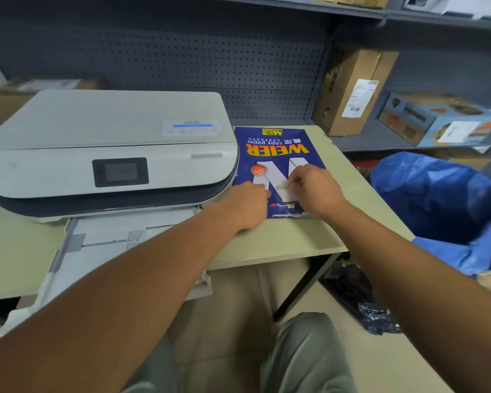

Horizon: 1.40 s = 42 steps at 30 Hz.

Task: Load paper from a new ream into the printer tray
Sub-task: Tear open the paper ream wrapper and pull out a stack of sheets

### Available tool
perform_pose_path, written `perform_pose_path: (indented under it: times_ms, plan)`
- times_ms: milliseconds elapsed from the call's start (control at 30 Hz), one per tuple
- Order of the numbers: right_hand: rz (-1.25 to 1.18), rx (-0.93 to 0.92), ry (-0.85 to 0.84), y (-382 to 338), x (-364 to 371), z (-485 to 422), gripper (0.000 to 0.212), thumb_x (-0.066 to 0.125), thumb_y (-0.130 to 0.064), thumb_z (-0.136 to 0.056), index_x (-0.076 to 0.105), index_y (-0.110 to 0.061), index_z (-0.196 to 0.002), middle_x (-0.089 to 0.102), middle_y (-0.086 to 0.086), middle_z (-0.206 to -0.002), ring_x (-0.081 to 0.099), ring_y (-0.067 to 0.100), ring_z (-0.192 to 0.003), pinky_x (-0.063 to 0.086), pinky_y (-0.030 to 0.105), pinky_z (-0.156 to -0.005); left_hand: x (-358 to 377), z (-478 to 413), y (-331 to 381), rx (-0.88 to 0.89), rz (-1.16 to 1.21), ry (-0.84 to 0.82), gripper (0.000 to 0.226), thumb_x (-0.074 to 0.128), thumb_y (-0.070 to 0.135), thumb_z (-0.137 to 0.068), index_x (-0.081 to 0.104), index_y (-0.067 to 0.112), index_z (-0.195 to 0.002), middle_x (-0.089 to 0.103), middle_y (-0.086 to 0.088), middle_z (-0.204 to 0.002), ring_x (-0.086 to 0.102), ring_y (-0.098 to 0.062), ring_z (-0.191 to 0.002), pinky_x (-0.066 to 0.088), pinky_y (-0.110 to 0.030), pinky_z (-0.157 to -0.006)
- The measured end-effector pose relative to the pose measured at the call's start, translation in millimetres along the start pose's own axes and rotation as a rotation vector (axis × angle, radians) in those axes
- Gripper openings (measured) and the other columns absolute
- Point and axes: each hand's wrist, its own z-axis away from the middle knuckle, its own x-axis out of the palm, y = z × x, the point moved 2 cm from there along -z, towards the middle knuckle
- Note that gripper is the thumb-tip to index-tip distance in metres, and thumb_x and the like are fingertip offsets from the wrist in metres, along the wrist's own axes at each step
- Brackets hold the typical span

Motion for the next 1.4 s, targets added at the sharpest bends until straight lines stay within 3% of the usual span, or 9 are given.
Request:
perform_pose_path:
  times_ms: [233, 633, 800, 967, 1233, 1400]
  plan:
    - [-0.081, -0.098, 0.045, 5.0, -8.6, 37.3, 0.008, 0.058, -0.018, -0.096, 0.065, -0.020, -0.095, 0.062, -0.003, -0.100, 0.054, 0.014, -0.087, 0.046, 0.029, -0.072, -3.7, 5.2, 4.2, -0.006, 0.003, 0.015, 0.029, 0.043, 0.022, -0.103, 0.059, 0.013, -0.126, 0.062, -0.008, -0.123, 0.059, -0.029, -0.109, 0.052, -0.042, -0.090]
    - [-0.122, -0.349, 0.176, 19.1, -17.9, 103.1, 0.006, 0.061, -0.016, -0.094, 0.065, -0.019, -0.098, 0.066, 0.001, -0.098, 0.060, 0.022, -0.090, 0.052, 0.039, -0.074, -7.2, 4.0, -2.9, 0.001, 0.103, -0.034, 0.036, 0.041, 0.030, -0.104, 0.059, 0.015, -0.131, 0.060, -0.007, -0.132, 0.053, -0.031, -0.120, 0.049, -0.038, -0.094]
    - [-0.138, -0.343, 0.218, 27.0, -1.2, 126.3, 0.005, 0.063, -0.014, -0.093, 0.063, -0.017, -0.096, 0.065, 0.000, -0.095, 0.061, 0.026, -0.089, 0.052, 0.042, -0.070, -3.5, 1.3, -4.0, 0.004, 0.106, -0.035, 0.035, 0.043, 0.031, -0.104, 0.057, 0.015, -0.132, 0.058, -0.006, -0.136, 0.052, -0.028, -0.123, 0.049, -0.033, -0.091]
    - [-0.156, -0.377, 0.224, 29.6, 6.5, 148.7, 0.008, 0.055, -0.017, -0.095, 0.063, -0.017, -0.097, 0.063, 0.000, -0.096, 0.057, 0.024, -0.092, 0.051, 0.042, -0.075, -1.4, 2.3, -7.3, -0.007, 0.104, -0.044, 0.042, 0.048, 0.043, -0.097, 0.058, 0.018, -0.129, 0.061, -0.005, -0.133, 0.055, -0.028, -0.121, 0.054, -0.043, -0.094]
    - [-0.174, -0.357, 0.157, 46.2, 33.5, 171.2, 0.007, 0.057, -0.014, -0.095, 0.063, -0.017, -0.097, 0.060, -0.003, -0.099, 0.055, 0.022, -0.091, 0.050, 0.040, -0.074, 1.8, 7.9, -4.9, 0.052, 0.084, -0.014, 0.051, 0.067, 0.043, -0.090, 0.053, 0.016, -0.131, 0.060, -0.001, -0.130, 0.056, -0.022, -0.118, 0.054, -0.037, -0.091]
    - [-0.189, -0.333, 0.156, 50.9, 30.3, 170.6, 0.006, 0.059, -0.017, -0.094, 0.063, -0.021, -0.096, 0.060, -0.007, -0.095, 0.053, 0.017, -0.089, 0.049, 0.038, -0.074, 2.0, 14.5, -0.6, 0.096, 0.035, 0.047, 0.062, 0.060, 0.037, -0.091, 0.040, 0.021, -0.148, 0.054, -0.006, -0.134, 0.052, -0.028, -0.125, 0.051, -0.045, -0.098]
